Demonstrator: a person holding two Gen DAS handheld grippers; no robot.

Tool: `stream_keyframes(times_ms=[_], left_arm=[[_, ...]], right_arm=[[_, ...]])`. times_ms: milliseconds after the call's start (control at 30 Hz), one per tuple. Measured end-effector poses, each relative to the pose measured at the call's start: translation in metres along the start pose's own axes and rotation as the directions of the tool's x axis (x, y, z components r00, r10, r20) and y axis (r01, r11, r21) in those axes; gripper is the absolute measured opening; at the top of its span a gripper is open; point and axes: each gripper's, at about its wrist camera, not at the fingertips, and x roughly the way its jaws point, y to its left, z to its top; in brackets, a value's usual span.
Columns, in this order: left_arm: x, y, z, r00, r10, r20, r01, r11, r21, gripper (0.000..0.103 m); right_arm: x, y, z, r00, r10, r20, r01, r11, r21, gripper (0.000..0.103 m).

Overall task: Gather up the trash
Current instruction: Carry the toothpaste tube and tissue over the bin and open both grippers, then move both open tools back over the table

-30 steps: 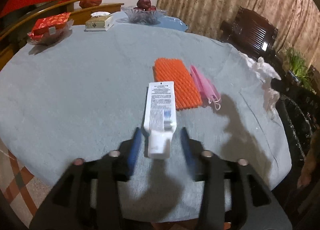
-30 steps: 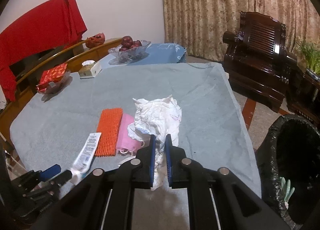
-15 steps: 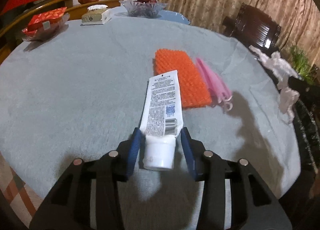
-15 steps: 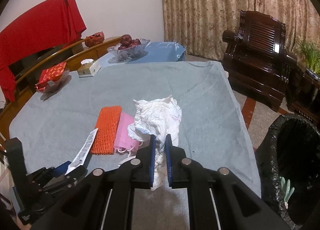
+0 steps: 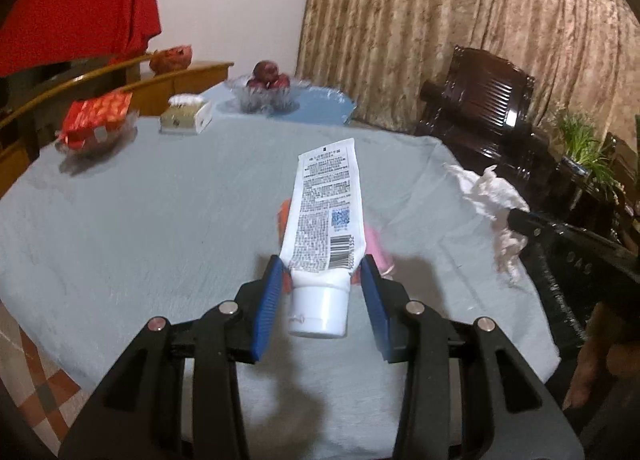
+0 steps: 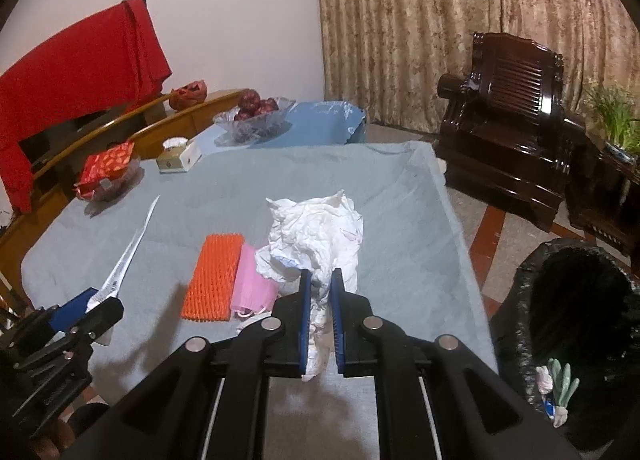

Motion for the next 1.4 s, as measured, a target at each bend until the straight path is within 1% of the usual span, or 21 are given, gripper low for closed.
stream_keyframes(times_ms=[100,267,367,533,700,800,867,967,1033,1100,1133,1233,1267,1300,1367,1400], left_arm=[[-0.007,-0.016,0.004,1.0,-0.015,0.01,0.015,1.0,0.012,0.039],[-0.016,-0.057,0.009,0.998,-0.065,0.024,0.063,0.997,0.05,0.038],[-0.018,-0.083,0.011,0.995,-0.096,0.028,0.094,0.993,0.071,0.038],[-0.021,-0.132,0.011,0.988,-0.153,0.029,0.149,0.982,0.112,0.038],[-0.022,-0.174,0.012,0.978,-0.205,0.027,0.199,0.968,0.152,0.038],[-0.018,-0.202,0.011,0.972,-0.235,0.019,0.228,0.957,0.18,0.038],[-0.015,-0.223,0.009,0.966,-0.259,0.01,0.252,0.946,0.205,0.038],[-0.008,-0.258,0.005,0.955,-0.297,-0.007,0.29,0.927,0.237,0.038],[-0.002,-0.281,0.0,0.947,-0.32,-0.028,0.317,0.914,0.253,0.038],[0.005,-0.3,-0.007,0.941,-0.336,-0.048,0.336,0.902,0.273,0.038],[0.011,-0.313,-0.01,0.935,-0.349,-0.066,0.353,0.893,0.278,0.038],[0.027,-0.344,-0.024,0.921,-0.374,-0.114,0.39,0.869,0.304,0.038],[0.032,-0.349,-0.027,0.916,-0.378,-0.132,0.4,0.863,0.307,0.039],[0.036,-0.356,-0.033,0.915,-0.38,-0.137,0.404,0.858,0.317,0.04],[0.041,-0.361,-0.037,0.915,-0.374,-0.15,0.403,0.854,0.329,0.048],[0.043,-0.361,-0.039,0.916,-0.371,-0.152,0.401,0.854,0.332,0.049]], right_arm=[[-0.013,-0.009,0.001,1.0,-0.011,0.017,0.011,1.0,0.011,0.01],[-0.035,-0.032,0.002,0.998,-0.047,0.041,0.046,0.998,0.038,0.01],[-0.049,-0.054,0.0,0.995,-0.082,0.054,0.079,0.995,0.061,0.01],[-0.076,-0.1,-0.003,0.984,-0.156,0.08,0.147,0.982,0.116,0.01],[-0.103,-0.148,-0.01,0.966,-0.241,0.089,0.225,0.961,0.162,0.01],[-0.115,-0.181,-0.018,0.955,-0.286,0.075,0.267,0.944,0.194,0.01],[-0.12,-0.207,-0.026,0.943,-0.328,0.064,0.31,0.93,0.198,0.01],[-0.125,-0.239,-0.038,0.927,-0.373,0.045,0.356,0.911,0.21,0.01],[-0.127,-0.257,-0.044,0.921,-0.389,0.033,0.373,0.901,0.221,0.01],[-0.124,-0.273,-0.05,0.919,-0.393,0.015,0.378,0.895,0.238,0.01],[-0.122,-0.282,-0.052,0.918,-0.396,0.007,0.382,0.89,0.25,0.01],[-0.115,-0.298,-0.057,0.918,-0.396,-0.02,0.386,0.88,0.277,0.018],[-0.112,-0.306,-0.059,0.922,-0.385,-0.037,0.378,0.877,0.296,0.021],[-0.111,-0.308,-0.06,0.923,-0.383,-0.043,0.377,0.875,0.305,0.023],[-0.112,-0.313,-0.063,0.92,-0.39,-0.045,0.384,0.869,0.312,0.025],[-0.113,-0.315,-0.066,0.92,-0.388,-0.046,0.382,0.869,0.315,0.025]])
